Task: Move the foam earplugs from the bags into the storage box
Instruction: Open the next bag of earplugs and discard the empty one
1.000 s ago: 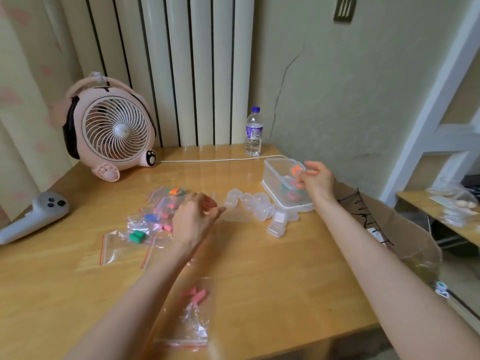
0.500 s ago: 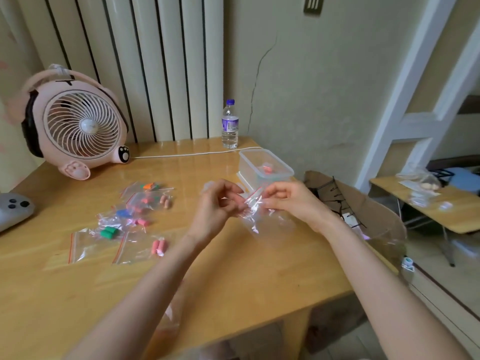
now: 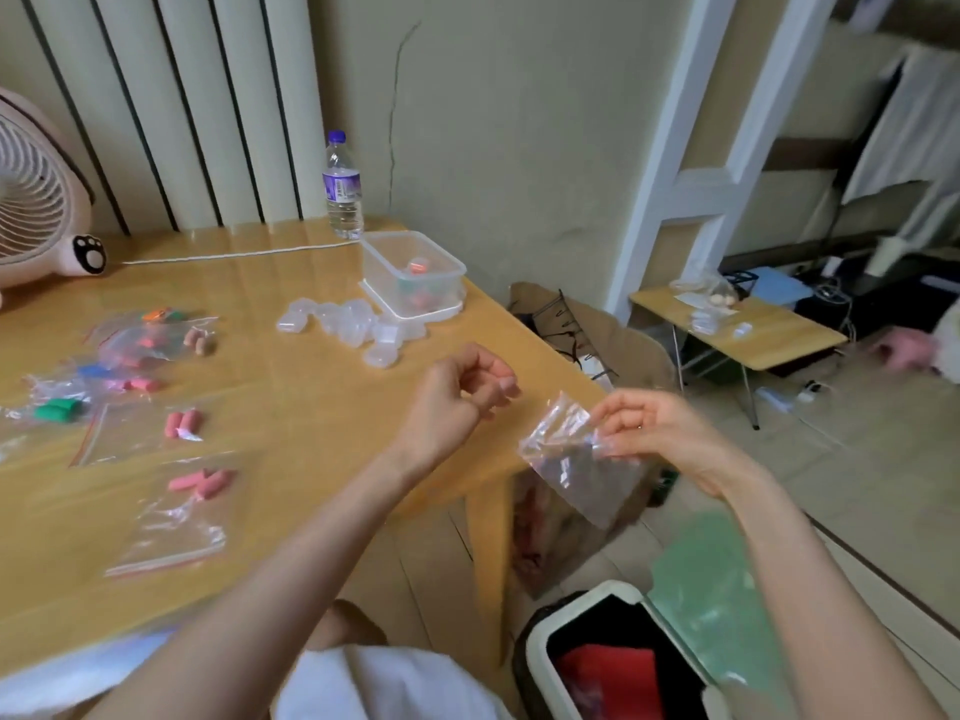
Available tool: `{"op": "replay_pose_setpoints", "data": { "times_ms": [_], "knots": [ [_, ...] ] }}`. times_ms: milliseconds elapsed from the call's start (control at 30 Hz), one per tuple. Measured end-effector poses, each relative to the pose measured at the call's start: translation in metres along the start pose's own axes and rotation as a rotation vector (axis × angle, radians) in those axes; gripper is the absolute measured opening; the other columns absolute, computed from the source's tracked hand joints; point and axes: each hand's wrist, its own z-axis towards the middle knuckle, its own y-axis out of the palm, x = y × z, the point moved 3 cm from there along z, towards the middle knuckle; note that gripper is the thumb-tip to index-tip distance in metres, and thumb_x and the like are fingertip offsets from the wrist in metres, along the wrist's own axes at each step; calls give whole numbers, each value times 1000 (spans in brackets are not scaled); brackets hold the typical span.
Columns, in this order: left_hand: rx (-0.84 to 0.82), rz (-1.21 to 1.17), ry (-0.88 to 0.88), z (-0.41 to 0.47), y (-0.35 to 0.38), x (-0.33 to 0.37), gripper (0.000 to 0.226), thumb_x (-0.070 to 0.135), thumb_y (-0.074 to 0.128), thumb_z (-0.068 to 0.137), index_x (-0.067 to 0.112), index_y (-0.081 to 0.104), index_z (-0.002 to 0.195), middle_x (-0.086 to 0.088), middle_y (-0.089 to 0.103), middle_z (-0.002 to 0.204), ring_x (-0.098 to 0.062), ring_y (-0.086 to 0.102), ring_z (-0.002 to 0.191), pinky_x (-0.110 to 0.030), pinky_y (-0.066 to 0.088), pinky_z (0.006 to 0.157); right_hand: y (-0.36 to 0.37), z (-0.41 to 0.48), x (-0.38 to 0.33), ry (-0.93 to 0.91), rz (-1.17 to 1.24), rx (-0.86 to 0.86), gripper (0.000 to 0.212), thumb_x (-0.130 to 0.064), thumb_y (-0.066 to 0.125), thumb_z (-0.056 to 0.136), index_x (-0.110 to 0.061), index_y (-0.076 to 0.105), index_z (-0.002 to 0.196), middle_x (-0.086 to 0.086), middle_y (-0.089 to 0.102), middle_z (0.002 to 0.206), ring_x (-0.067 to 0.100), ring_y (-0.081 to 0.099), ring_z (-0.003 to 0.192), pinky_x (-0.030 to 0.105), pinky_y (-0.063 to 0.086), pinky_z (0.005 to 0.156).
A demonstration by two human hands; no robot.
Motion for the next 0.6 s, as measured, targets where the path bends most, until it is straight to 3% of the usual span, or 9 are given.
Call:
{"op": "replay_pose_setpoints", "data": {
  "times_ms": [133,200,333,400,467,533,600],
  "knots": [
    [-228,-17,64,-26,54,-6,13,4,56,91,17,57,87,-12,69,83,-16,63,74,-31,54,73,-12,-34,68,194,-42,34,17,-1,73,74,-11,65,85,2,68,72,10,56,60,15,38,51],
    [-283,-25,61,-34,72,-10,10,4,55,91,14,56,90,-14,69,85,-16,64,72,-33,55,74,-13,-42,117,301,-68,146,15,2,72,75,-11,65,81,1,66,69,8,49,54,13,33,44],
    [-282,25,68,-38,84,-14,4,4,55,92,6,58,93,-10,70,84,-24,66,76,-37,56,77,-4,-54,232,575,-81,449,25,12,58,77,-9,58,65,5,57,47,12,47,36,19,39,39],
    [-283,44,55,-38,87,-16,5,3,54,92,4,59,93,-9,71,84,-26,67,77,-42,55,79,9,-65,284,708,-62,486,27,7,59,80,-14,55,64,8,62,60,19,60,52,28,55,54],
    [-283,72,53,-38,87,-16,6,4,53,92,4,59,93,-7,71,83,-25,67,77,-44,54,80,22,-74,326,811,-53,445,26,3,62,80,-18,55,66,13,65,80,26,64,73,39,58,76],
    [-290,92,52,-36,86,-17,8,4,52,92,5,59,92,-7,71,84,-23,67,78,-43,55,79,35,-79,355,876,-22,422,20,4,63,79,-15,59,73,17,66,92,28,64,82,43,56,82],
    [-295,105,45,-34,84,-17,8,4,52,92,6,59,91,-9,71,86,-23,67,78,-40,55,79,47,-81,366,901,69,447,20,5,64,80,-5,63,97,20,64,102,31,64,91,41,56,81]
  ]
}}
